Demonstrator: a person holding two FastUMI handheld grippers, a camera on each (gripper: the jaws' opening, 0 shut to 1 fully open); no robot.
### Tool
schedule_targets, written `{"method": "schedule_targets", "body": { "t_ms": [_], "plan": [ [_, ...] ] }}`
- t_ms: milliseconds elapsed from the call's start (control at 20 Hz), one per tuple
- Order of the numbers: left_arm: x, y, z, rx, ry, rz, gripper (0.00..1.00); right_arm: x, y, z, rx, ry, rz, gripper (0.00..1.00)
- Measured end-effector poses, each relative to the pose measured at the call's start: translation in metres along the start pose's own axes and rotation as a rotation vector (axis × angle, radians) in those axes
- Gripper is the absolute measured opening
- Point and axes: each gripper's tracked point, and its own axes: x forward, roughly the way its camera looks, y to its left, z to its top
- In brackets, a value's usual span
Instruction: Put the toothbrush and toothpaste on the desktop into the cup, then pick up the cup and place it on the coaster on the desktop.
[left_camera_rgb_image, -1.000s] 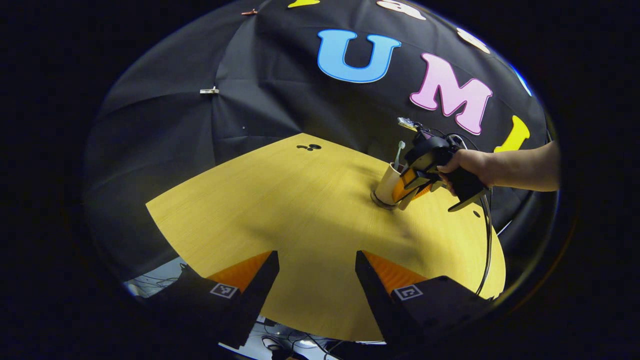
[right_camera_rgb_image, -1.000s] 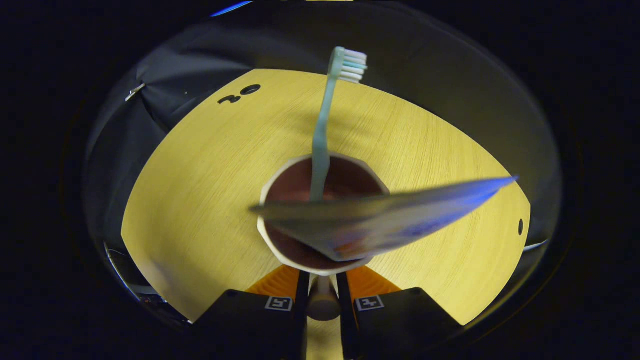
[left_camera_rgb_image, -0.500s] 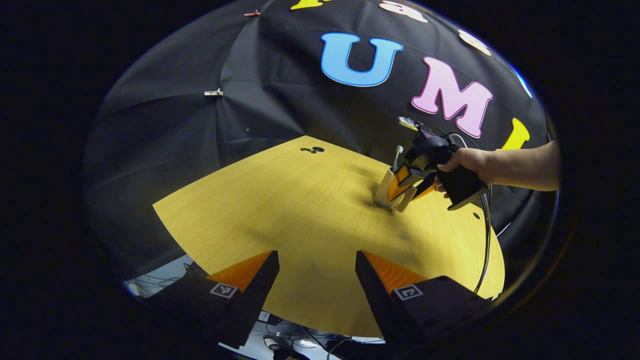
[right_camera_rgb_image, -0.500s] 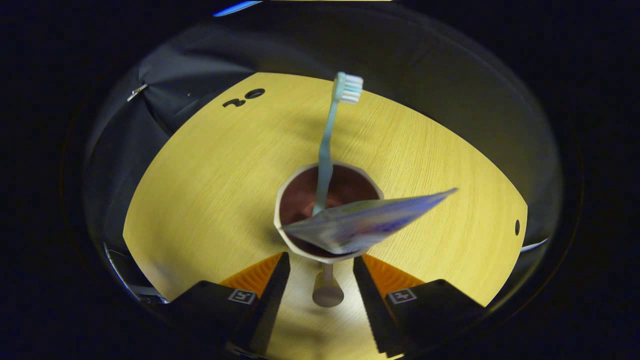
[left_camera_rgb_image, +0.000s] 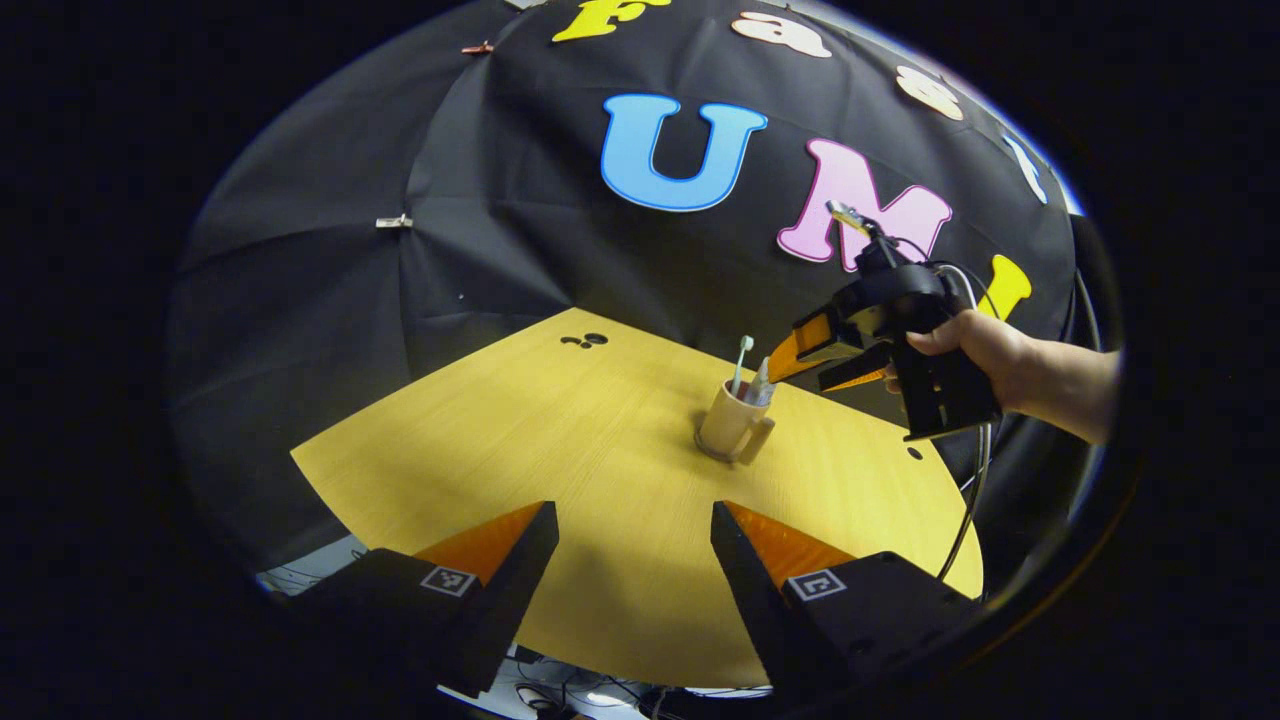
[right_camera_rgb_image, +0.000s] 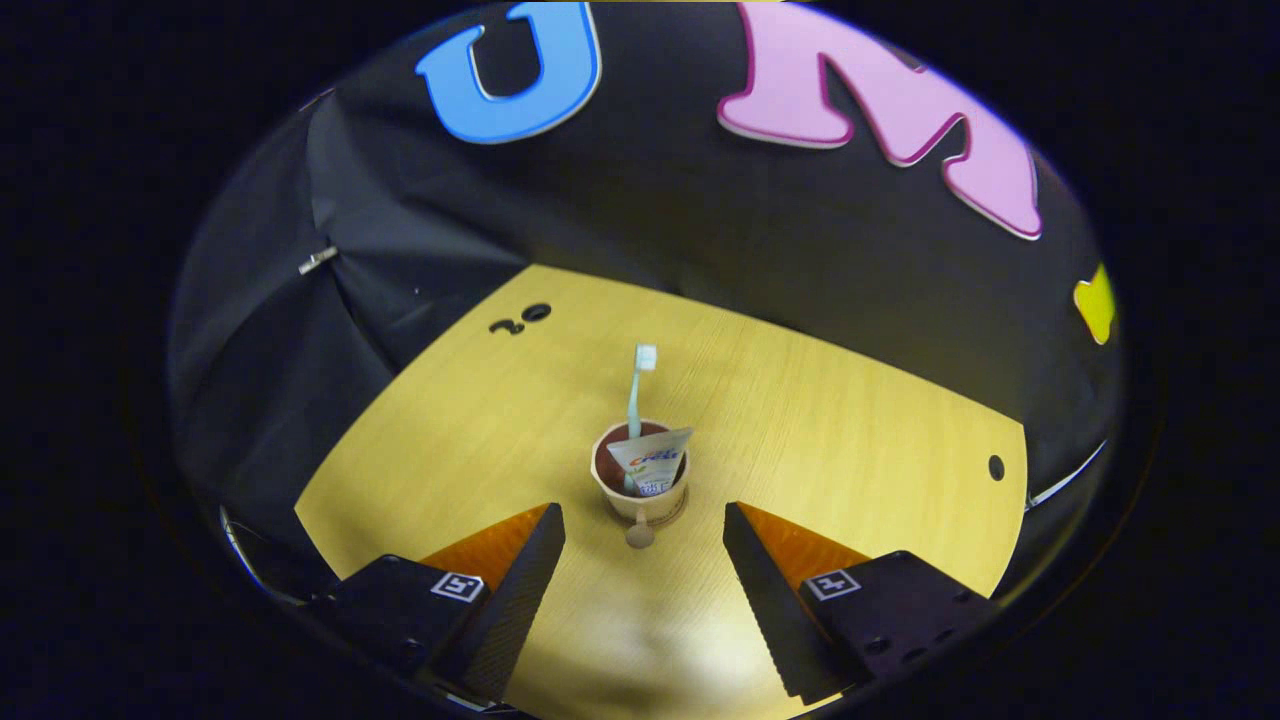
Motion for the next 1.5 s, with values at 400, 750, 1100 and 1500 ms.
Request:
{"method": "schedule_targets", "body": {
  "t_ms": [400,750,1100,1500],
  "plan": [
    [-0.019,-0.034,0.059,0.110,-0.086,-0.097,0.97,-0.135,-0.013,-0.029,0.141,-0.239,-0.058,0.99],
    [-0.062,-0.047,0.086,0.139,-0.160,-0.170,0.97,-0.241,0.004,-0.061,0.136,-0.499,-0.165,0.99],
    [-0.105,-0.052,0.098,0.168,-0.269,-0.256,0.97,-0.289,0.018,-0.094,0.139,-0.591,-0.248,0.98],
    [-0.117,-0.074,0.091,0.220,-0.266,-0.343,0.97,-0.307,0.005,-0.117,0.179,-0.576,-0.304,0.99]
  ]
}}
